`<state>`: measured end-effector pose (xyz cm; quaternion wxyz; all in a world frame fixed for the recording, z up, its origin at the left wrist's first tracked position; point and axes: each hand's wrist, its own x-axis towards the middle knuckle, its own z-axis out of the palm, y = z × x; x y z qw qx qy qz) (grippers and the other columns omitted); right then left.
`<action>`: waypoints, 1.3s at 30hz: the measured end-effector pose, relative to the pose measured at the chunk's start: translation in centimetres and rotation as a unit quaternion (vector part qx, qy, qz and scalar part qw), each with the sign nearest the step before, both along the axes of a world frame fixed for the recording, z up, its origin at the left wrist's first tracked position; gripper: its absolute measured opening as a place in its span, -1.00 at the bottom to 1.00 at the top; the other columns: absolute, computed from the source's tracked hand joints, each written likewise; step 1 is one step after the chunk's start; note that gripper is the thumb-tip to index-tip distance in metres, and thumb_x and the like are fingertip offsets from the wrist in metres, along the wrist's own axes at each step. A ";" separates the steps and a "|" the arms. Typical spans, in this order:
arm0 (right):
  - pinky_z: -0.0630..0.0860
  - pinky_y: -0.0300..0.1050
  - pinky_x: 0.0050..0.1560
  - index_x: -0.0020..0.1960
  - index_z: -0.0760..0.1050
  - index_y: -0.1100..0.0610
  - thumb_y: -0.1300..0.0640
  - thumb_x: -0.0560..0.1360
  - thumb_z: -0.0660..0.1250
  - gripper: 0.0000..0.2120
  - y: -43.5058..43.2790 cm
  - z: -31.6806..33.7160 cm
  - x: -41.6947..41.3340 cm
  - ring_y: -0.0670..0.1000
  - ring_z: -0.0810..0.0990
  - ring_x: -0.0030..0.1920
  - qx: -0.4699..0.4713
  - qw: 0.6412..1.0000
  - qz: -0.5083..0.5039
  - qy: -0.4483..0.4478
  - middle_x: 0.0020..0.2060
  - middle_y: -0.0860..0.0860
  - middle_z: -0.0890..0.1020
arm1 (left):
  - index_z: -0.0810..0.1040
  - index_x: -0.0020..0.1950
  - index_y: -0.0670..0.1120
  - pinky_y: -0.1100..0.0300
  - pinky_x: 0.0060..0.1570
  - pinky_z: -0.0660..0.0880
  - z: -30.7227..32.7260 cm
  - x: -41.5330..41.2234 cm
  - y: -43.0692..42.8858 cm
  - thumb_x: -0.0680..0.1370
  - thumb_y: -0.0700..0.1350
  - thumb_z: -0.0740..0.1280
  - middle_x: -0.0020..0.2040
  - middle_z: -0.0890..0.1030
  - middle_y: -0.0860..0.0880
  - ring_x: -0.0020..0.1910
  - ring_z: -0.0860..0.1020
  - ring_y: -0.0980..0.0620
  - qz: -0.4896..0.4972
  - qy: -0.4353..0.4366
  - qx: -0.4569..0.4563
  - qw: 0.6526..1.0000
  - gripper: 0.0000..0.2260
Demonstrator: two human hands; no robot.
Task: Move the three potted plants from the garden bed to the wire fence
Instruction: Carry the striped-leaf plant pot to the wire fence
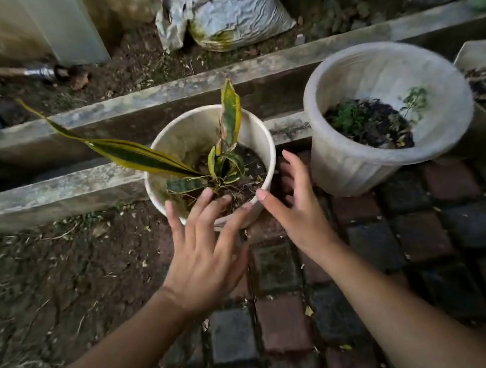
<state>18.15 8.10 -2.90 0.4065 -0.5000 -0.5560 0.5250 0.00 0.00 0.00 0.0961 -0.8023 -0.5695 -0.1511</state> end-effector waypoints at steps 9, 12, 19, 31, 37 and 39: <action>0.39 0.14 0.52 0.58 0.22 -0.24 -0.43 0.40 0.42 -0.16 0.0 -7.0 -0.8 -0.12 0.34 0.56 0.009 0.991 0.016 0.131 0.58 -0.14 0.34 | 0.56 0.30 -0.15 -0.50 0.45 0.16 -3.4 0.2 2.8 0.72 0.15 0.13 0.13 0.69 -0.23 0.52 0.30 -0.26 0.043 0.019 0.041 0.998 -0.57; 0.39 0.17 0.53 0.62 0.17 -0.21 -0.44 0.39 0.42 -0.10 0.3 -8.2 -0.2 -0.09 0.32 0.58 0.008 0.991 0.057 0.119 0.60 -0.14 0.31 | 0.66 0.16 -0.21 -0.47 0.47 0.14 -2.9 0.9 2.8 0.70 0.20 0.13 0.04 0.72 -0.16 0.52 0.38 -0.29 0.074 -0.018 0.004 0.997 -0.48; 0.46 0.10 0.47 0.60 0.16 -0.24 -0.48 0.31 0.44 -0.03 -0.6 -8.2 0.0 0.07 0.41 0.53 -0.091 0.982 0.086 0.144 0.59 -0.09 0.33 | 0.67 -0.09 -0.20 0.00 0.31 0.20 0.2 0.8 3.4 0.53 -0.10 0.39 -0.17 0.69 -0.06 0.24 0.55 -0.35 0.076 -0.135 -0.046 0.987 -0.83; 0.64 0.14 0.20 0.60 0.11 -0.34 -0.51 0.08 0.57 0.21 -4.5 -8.2 -3.9 -0.06 0.54 0.37 -0.161 0.939 0.024 0.302 0.44 -0.23 0.46 | 0.62 -0.16 -0.29 0.14 0.00 0.25 3.8 -2.2 1.2 0.42 -0.38 0.38 -0.14 0.47 0.17 0.02 0.27 0.19 0.008 -0.170 0.010 0.985 -0.95; 0.45 0.27 0.46 0.56 0.26 -0.32 -0.40 0.21 0.61 0.00 -5.1 -7.2 -4.4 0.02 0.52 0.45 -0.105 0.931 -0.046 0.347 0.49 -0.04 0.48 | 0.63 -0.11 -0.28 -0.04 0.10 0.31 5.6 -1.6 0.9 0.44 -0.36 0.40 -0.11 0.47 0.15 0.06 0.32 0.33 -0.033 -0.167 0.036 0.985 -0.94; 0.43 0.27 0.48 0.52 0.30 -0.37 -0.37 0.23 0.62 -0.06 -4.1 -5.8 -4.0 0.02 0.50 0.47 -0.083 0.932 -0.048 0.349 0.50 -0.05 0.47 | 0.61 -0.03 -0.18 -0.03 0.17 0.30 6.8 -1.7 1.3 0.49 -0.30 0.40 -0.10 0.46 0.17 0.06 0.29 0.20 -0.050 -0.163 0.064 0.983 -0.92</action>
